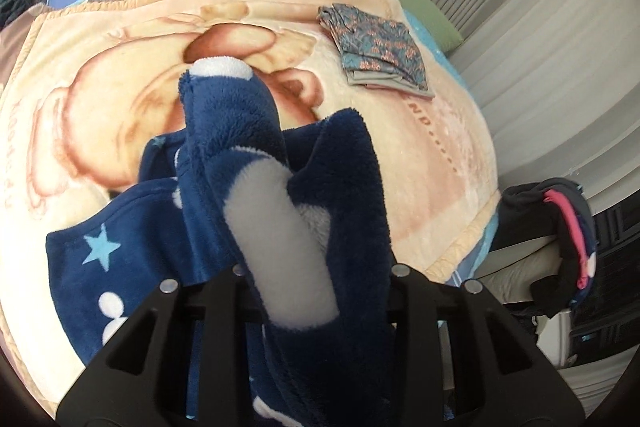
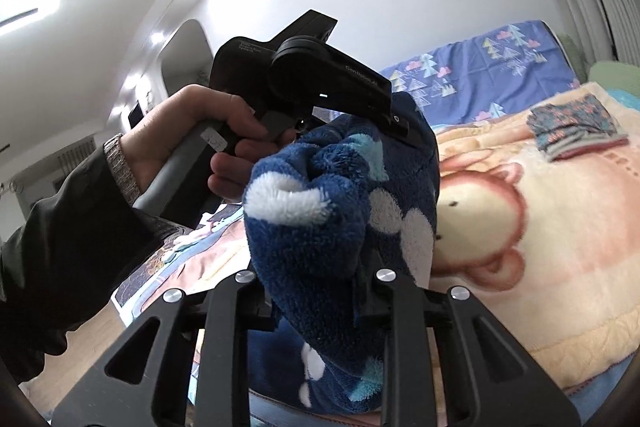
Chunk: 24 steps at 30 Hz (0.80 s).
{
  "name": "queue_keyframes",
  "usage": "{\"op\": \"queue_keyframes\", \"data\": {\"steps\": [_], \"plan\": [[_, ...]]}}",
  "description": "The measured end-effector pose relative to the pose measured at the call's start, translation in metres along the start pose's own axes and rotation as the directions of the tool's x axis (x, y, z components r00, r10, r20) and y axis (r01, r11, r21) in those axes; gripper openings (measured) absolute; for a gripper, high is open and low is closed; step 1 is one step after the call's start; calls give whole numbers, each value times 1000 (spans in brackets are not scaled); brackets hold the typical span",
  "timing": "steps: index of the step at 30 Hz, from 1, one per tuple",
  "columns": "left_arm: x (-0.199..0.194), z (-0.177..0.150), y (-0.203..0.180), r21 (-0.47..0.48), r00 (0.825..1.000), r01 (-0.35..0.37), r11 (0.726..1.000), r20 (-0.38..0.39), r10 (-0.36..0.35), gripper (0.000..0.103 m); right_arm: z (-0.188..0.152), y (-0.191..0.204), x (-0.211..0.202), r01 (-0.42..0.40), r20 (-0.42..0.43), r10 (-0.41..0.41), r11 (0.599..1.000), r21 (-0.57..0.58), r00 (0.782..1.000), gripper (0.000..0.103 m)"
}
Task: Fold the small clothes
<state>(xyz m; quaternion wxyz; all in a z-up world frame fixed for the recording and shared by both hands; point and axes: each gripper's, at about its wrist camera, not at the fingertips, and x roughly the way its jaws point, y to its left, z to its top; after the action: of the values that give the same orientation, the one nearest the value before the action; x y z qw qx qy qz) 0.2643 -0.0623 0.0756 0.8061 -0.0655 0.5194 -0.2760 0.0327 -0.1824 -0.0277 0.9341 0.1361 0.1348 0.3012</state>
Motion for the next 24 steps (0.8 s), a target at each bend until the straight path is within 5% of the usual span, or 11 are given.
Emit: {"op": "queue_keyframes", "data": {"steps": [10, 18, 20, 21, 22, 24], "plan": [[-51, -54, 123, -166, 981, 175, 971, 111, -158, 32, -19, 62, 57, -152, -151, 135, 983, -103, 979, 24], [-28, -109, 225, -287, 984, 154, 946, 135, -119, 35, -65, 97, 123, -242, -313, 212, 968, -59, 926, 24], [-23, -117, 240, -287, 983, 142, 948, 154, -100, 51, -72, 105, 131, -236, -339, 198, 969, -75, 920, 25], [-23, -120, 246, -283, 985, 97, 954, 163, -52, 75, -73, 107, 132, -236, -346, 194, 968, -83, 918, 28], [-22, -126, 249, -271, 984, 20, 962, 173, 29, 85, -74, 112, 134, -244, -359, 196, 965, -95, 913, 31], [-18, -134, 254, -254, 982, -17, 967, 176, 64, 95, -78, 124, 134, -286, -386, 227, 953, -103, 894, 55]]}}
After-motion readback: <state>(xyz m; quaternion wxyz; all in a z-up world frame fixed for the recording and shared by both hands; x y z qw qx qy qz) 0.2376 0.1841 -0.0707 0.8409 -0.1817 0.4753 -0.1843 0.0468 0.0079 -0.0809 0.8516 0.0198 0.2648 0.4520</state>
